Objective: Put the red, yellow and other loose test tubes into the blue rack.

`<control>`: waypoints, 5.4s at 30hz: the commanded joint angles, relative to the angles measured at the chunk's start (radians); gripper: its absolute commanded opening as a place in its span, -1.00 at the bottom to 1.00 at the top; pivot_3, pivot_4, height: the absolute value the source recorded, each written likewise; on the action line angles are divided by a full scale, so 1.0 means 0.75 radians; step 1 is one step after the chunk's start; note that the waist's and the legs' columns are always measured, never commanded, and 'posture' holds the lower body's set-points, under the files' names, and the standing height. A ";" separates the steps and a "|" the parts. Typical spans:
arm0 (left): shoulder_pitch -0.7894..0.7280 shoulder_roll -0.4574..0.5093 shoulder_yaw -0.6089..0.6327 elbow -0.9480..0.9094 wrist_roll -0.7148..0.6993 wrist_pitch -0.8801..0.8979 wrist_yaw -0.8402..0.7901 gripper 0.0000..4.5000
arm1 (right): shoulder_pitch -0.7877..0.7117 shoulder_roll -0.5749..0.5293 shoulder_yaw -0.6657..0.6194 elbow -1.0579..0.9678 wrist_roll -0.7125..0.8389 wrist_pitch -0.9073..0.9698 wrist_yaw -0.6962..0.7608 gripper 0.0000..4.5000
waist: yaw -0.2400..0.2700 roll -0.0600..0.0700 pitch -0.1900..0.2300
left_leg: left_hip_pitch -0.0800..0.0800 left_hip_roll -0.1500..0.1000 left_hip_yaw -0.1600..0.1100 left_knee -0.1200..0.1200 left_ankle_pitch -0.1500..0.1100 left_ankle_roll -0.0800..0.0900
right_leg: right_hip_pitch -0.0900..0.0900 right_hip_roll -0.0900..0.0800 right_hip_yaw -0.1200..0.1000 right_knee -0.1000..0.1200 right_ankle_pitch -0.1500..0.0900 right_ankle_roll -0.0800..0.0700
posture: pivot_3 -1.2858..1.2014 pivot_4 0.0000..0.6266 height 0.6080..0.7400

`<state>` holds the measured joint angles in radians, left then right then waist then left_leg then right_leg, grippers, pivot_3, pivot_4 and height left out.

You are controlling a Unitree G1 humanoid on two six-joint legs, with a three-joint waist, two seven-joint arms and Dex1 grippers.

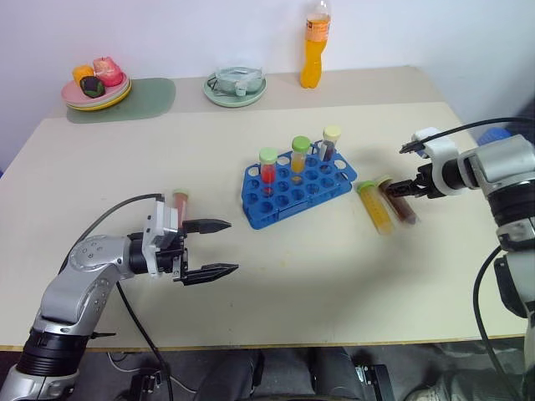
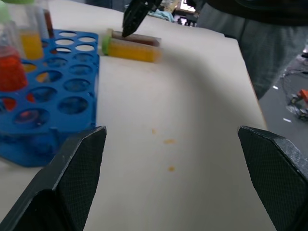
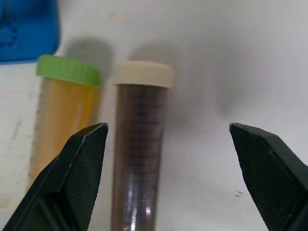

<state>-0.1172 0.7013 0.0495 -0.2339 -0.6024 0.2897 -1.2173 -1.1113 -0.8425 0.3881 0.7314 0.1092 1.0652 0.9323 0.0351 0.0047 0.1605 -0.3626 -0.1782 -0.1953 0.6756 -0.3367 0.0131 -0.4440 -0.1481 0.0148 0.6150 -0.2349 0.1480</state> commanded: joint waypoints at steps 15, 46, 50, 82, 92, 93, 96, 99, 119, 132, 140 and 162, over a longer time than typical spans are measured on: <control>0.103 0.000 0.038 -0.117 -0.015 0.011 0.065 1.00 | -0.173 0.118 0.038 0.442 -0.309 -0.314 0.130 -0.65 | -0.005 0.000 0.000 | 0.001 0.002 0.001 0.004 0.000 -0.001 | 0.001 0.006 0.003 0.002 0.004 -0.002 | 0.03 -0.52 1.00; -0.176 -0.182 -0.031 0.143 0.086 -0.080 0.134 1.00 | 0.902 0.878 -0.721 -0.846 0.101 -1.626 -0.578 -0.65 | -0.047 0.005 0.003 | 0.000 0.023 0.010 0.008 -0.002 -0.012 | -0.007 0.027 0.007 0.005 0.014 -0.006 | 0.03 -0.52 1.00; -0.180 -0.212 -0.033 0.145 0.113 -0.098 0.175 1.00 | 0.870 0.886 -0.707 -0.739 0.098 -1.700 -0.589 -0.65 | -0.064 0.005 0.003 | 0.007 0.023 0.010 0.005 -0.002 -0.012 | 0.000 0.027 0.007 0.002 0.014 -0.006 | 0.03 -0.52 1.00; -0.022 -0.270 0.003 -0.101 0.162 -0.076 0.490 1.00 | 0.614 0.929 -0.669 -0.158 0.106 -1.989 -0.552 -0.65 | -0.071 0.006 0.002 | 0.009 0.024 0.011 0.005 -0.002 -0.012 | 0.000 0.029 0.009 0.003 0.014 -0.006 | 0.03 -0.52 1.00; -0.018 -0.273 -0.005 -0.113 0.156 -0.073 0.511 1.00 | 0.659 0.886 -0.690 -0.207 0.126 -1.993 -0.530 -0.65 | -0.067 0.006 0.002 | 0.009 0.024 0.011 0.005 -0.002 -0.013 | 0.001 0.029 0.010 0.003 0.014 -0.007 | 0.03 -0.52 1.00; -0.022 -0.274 -0.007 -0.109 0.156 -0.073 0.511 1.00 | 0.663 0.885 -0.689 -0.213 0.127 -1.991 -0.531 -0.65 | -0.067 0.006 0.002 | 0.009 0.024 0.011 0.005 -0.002 -0.013 | 0.001 0.029 0.010 0.003 0.014 -0.007 | 0.03 -0.52 1.00; -0.025 -0.273 -0.011 -0.102 0.157 -0.077 0.505 1.00 | 0.668 0.882 -0.686 -0.221 0.128 -1.989 -0.538 -0.65 | -0.067 0.006 0.002 | 0.009 0.024 0.011 0.005 -0.002 -0.013 | 0.001 0.029 0.010 0.003 0.014 -0.007 | 0.03 -0.52 1.00; -0.031 -0.274 -0.015 -0.099 0.156 -0.074 0.503 1.00 | 0.664 0.881 -0.684 -0.211 0.123 -1.991 -0.546 -0.65 | -0.068 0.006 0.002 | 0.009 0.024 0.011 0.005 -0.002 -0.013 | 0.001 0.029 0.010 0.003 0.014 -0.007 | 0.03 -0.52 1.00; -0.030 -0.292 -0.025 -0.093 0.168 -0.090 0.505 1.00 | 0.573 0.947 -0.669 -0.081 0.163 -2.010 -0.505 -0.65 | -0.075 0.006 0.002 | 0.010 0.025 0.011 0.005 -0.002 -0.013 | 0.000 0.030 0.010 0.003 0.014 -0.007 | 0.03 -0.52 1.00; -0.063 -0.329 -0.051 -0.047 0.181 -0.103 0.495 1.00 | 0.610 0.907 -0.672 -0.161 0.118 -2.029 -0.551 0.97 | -0.066 0.007 0.002 | 0.009 0.025 0.011 0.006 -0.002 -0.013 | 0.001 0.030 0.011 0.003 0.015 -0.007 | 0.03 -0.52 1.00; -0.104 -0.373 -0.087 0.028 0.203 -0.150 0.472 1.00 | 0.775 0.759 -0.629 -0.568 0.057 -1.733 -0.578 0.97 | -0.065 0.007 0.002 | 0.009 0.025 0.011 0.006 -0.002 -0.013 | 0.000 0.030 0.011 0.003 0.015 -0.007 | 0.03 -0.52 1.00; -0.234 -0.492 -0.161 0.216 0.235 -0.239 0.391 1.00 | 0.360 0.209 -0.403 -0.999 0.166 0.486 -0.502 0.97 | -0.026 0.005 0.001 | 0.006 0.025 0.015 0.009 -0.003 -0.010 | 0.000 0.027 0.011 0.000 0.015 -0.008 | 0.03 -0.52 1.00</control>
<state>-0.2815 0.3344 -0.0673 -0.0560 -0.4244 0.1257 -0.9188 -0.8029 -0.6735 0.0757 -0.0459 0.2206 1.4037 0.5495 0.0153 0.0083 0.1612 -0.3589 -0.1597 -0.1839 0.6820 -0.3395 0.0059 -0.4440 -0.1284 0.0229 0.6147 -0.2234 0.1421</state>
